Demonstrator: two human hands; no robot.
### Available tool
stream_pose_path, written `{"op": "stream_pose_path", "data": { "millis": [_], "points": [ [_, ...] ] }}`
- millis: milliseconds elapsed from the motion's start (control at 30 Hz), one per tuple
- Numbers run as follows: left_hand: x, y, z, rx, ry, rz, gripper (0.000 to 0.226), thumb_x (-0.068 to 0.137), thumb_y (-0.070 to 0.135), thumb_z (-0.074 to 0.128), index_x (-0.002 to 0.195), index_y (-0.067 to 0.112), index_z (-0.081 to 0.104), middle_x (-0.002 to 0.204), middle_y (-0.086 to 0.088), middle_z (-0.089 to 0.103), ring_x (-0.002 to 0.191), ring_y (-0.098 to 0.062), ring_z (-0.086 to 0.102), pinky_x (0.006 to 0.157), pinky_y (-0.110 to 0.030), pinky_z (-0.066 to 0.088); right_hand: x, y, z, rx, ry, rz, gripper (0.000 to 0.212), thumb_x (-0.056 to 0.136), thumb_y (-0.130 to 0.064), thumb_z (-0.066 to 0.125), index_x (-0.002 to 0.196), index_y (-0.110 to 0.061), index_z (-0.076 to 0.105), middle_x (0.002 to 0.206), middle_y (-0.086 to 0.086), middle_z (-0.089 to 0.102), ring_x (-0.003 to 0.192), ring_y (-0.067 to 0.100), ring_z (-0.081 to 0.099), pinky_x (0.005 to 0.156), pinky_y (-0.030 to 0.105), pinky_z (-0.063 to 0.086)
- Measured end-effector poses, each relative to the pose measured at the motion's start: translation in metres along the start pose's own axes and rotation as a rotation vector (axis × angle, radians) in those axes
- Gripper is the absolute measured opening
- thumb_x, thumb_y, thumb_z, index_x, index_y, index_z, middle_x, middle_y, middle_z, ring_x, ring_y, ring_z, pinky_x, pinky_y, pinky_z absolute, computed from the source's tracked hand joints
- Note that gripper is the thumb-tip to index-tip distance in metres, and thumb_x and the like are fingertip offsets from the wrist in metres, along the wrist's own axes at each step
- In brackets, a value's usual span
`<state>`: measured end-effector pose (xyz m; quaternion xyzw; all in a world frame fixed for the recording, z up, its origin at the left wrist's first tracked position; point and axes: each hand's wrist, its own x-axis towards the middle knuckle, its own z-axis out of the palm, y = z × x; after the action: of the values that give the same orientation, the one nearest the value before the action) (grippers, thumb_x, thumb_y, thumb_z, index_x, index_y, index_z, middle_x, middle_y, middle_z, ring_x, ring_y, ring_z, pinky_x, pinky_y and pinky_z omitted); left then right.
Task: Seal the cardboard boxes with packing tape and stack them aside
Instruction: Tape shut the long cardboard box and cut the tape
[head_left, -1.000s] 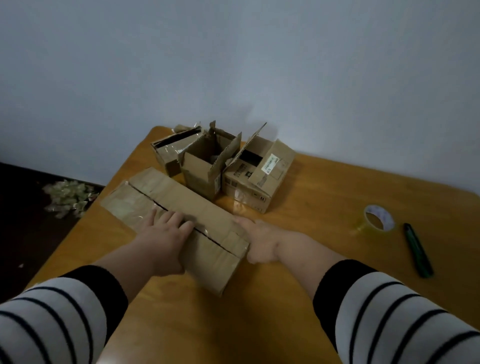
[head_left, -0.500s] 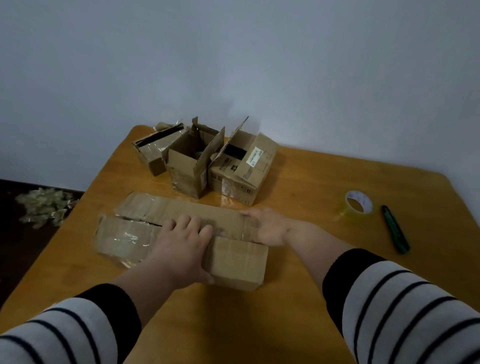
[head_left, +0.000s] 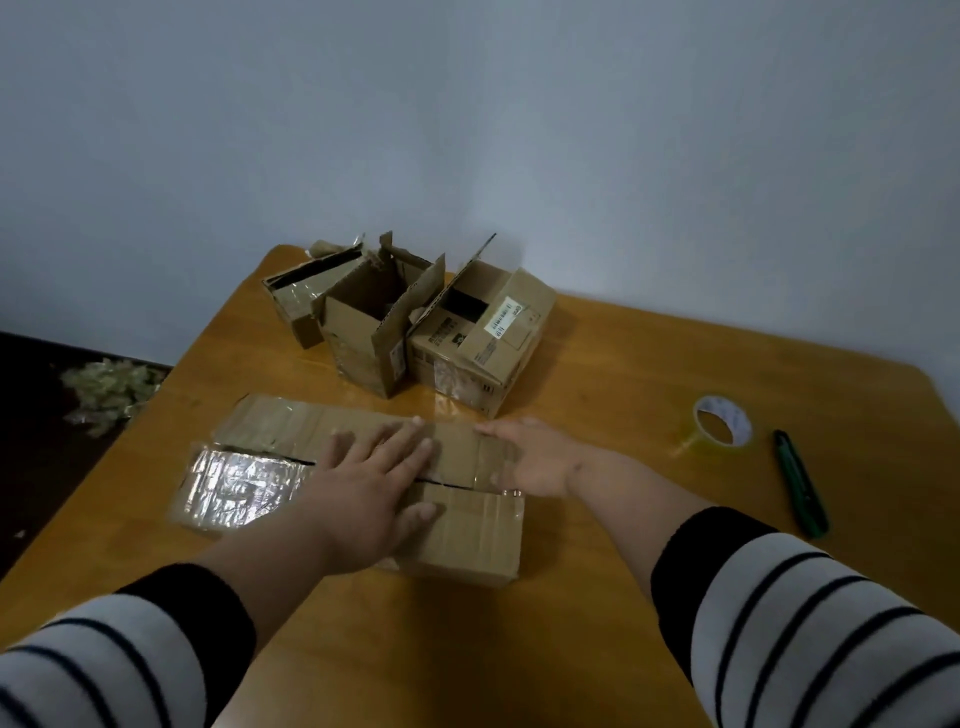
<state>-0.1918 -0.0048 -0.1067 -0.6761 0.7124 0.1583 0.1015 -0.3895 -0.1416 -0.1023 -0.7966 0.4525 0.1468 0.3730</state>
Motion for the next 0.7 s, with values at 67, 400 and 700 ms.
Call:
{"op": "stream_pose_path", "data": {
  "millis": [67, 400, 700],
  "points": [
    [0.007, 0.001, 0.004, 0.013, -0.02, -0.043, 0.065, 0.095, 0.063, 0.005, 0.151, 0.038, -0.018, 0.159, 0.01, -0.028, 0.146, -0.018, -0.026, 0.118, -0.056, -0.007, -0.002, 0.006, 0.0, 0.034, 0.011, 0.003, 0.064, 0.095, -0.029, 0.06, 0.15, -0.043, 0.03, 0.147, 0.001, 0.033, 0.135, 0.024, 0.036, 0.108, 0.033, 0.035],
    [0.027, 0.008, 0.016, -0.027, 0.032, -0.13, 0.064, 0.099, 0.056, 0.014, 0.147, 0.042, -0.025, 0.161, 0.006, -0.026, 0.146, -0.024, -0.027, 0.115, -0.063, -0.008, 0.001, 0.01, 0.008, 0.129, -0.028, 0.063, 0.069, 0.099, -0.025, 0.052, 0.155, -0.042, 0.014, 0.158, 0.008, 0.02, 0.133, 0.028, 0.039, 0.093, 0.027, 0.038],
    [0.064, 0.029, -0.003, -0.121, 0.045, -0.009, 0.086, 0.079, 0.078, 0.045, 0.148, 0.051, 0.003, 0.155, 0.002, 0.018, 0.146, -0.027, 0.008, 0.115, -0.064, -0.008, 0.005, 0.009, 0.008, 0.172, -0.026, 0.107, 0.065, 0.101, -0.024, 0.05, 0.155, -0.037, 0.015, 0.15, 0.006, 0.03, 0.129, 0.026, 0.042, 0.1, 0.031, 0.038]
  ]
}}
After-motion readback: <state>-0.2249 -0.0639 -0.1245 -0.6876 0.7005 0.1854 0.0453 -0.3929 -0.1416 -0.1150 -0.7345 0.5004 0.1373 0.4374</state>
